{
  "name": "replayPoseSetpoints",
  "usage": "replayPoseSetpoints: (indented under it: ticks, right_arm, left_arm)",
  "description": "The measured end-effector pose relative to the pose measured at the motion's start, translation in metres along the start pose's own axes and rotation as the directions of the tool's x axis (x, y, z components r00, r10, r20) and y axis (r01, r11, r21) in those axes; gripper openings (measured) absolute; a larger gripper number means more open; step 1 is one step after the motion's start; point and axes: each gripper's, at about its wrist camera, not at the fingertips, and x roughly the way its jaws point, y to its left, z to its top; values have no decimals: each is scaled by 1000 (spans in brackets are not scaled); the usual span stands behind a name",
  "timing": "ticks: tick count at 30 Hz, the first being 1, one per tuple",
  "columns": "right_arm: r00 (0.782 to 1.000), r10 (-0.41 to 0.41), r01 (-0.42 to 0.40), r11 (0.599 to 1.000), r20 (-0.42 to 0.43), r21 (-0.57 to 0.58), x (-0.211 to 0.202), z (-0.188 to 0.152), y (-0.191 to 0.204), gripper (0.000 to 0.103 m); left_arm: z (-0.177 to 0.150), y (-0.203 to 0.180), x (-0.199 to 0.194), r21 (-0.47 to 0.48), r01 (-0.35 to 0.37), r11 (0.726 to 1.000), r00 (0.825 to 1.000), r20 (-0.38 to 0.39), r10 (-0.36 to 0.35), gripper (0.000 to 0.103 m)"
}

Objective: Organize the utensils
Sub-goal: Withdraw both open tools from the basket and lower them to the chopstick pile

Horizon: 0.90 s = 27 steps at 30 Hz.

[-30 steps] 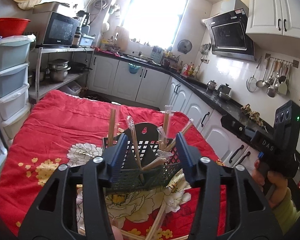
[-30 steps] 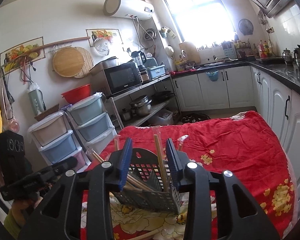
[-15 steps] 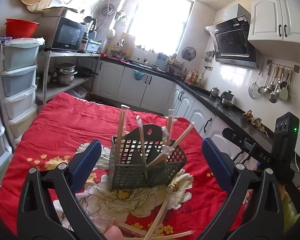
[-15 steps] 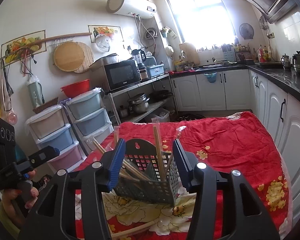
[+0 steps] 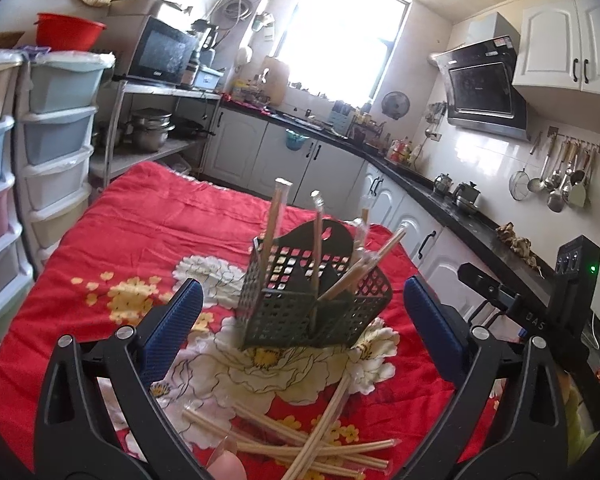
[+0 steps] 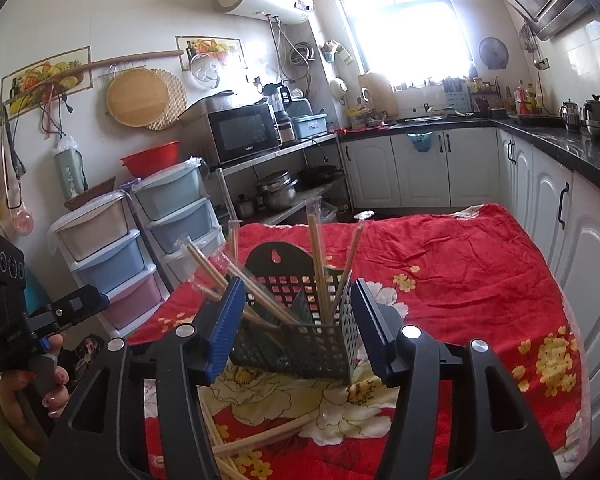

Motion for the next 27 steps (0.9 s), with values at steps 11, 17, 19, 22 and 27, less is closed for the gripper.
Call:
replayPoseSetpoints:
  ticks: [11,17,19,22,27]
  right_arm:
    - [999,13,-15,999,-48,-39,3,-17,15,56]
    - [997,17,-22,998,-72,-65,6,-24,24,57]
    - [997,18,-24,997,-80,-67,7,-27,25,58]
    - [995,24,-30,997,-93,-66,9,-31,28,58]
    - [992,32,-40,997,-120,-68,12,-39,33,59]
  left_arm:
    - [-19,19,-2,-53,-39,998,999,-38,37,92]
    - [-25,30,-6,-80,-58,995,997,-50,54,92]
    - [-27,32,-7,-82,-67,994,997,-54,62,92]
    - [-29,34,-7,-87,-72,994,996,-63,66,92]
    - [-35,38,-6,-95,-81,992,994,-84,73,92]
